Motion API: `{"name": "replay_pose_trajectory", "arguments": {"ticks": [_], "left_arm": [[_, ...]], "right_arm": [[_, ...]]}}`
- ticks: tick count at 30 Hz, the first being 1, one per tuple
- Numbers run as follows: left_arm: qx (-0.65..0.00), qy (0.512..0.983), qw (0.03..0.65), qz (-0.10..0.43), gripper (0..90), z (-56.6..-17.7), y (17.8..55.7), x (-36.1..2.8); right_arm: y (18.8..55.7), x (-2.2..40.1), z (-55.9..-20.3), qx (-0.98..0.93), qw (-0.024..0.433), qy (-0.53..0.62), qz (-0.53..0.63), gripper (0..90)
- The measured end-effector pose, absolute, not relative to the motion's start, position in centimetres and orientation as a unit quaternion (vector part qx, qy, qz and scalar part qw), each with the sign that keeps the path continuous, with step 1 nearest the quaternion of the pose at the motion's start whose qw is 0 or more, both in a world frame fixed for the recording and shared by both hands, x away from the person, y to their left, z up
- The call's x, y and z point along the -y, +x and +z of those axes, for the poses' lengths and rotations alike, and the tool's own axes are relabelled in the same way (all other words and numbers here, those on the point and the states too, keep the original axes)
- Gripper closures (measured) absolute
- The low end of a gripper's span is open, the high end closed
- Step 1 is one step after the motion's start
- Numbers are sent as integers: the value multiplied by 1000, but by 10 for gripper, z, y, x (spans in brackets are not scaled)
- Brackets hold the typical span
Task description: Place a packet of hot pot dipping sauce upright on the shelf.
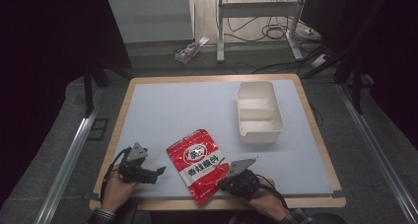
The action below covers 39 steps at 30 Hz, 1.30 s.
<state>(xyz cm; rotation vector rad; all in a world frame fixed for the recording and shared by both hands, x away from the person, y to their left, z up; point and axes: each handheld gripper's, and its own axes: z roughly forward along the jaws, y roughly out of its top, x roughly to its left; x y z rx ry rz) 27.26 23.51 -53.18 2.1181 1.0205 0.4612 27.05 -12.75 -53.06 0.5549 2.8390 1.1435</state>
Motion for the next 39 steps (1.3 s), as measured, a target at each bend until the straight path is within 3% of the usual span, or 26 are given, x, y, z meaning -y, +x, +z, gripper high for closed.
{"name": "replay_pose_trajectory", "arguments": {"ticks": [9,13,20,39], "left_arm": [[-399,823,367,173,31,-532,273,-235],[-400,821,369,171,33,-531,273,-236],[-401,821,369,170,33,-531,272,-235],[-408,817,372,168,37,-530,273,-237]], "right_arm": [[284,97,-529,-909,42,183,372,896],[291,120,-514,-897,95,212,376,897],[309,135,-523,-895,128,249,347,897],[286,114,-531,-898,12,216,382,897]]}}
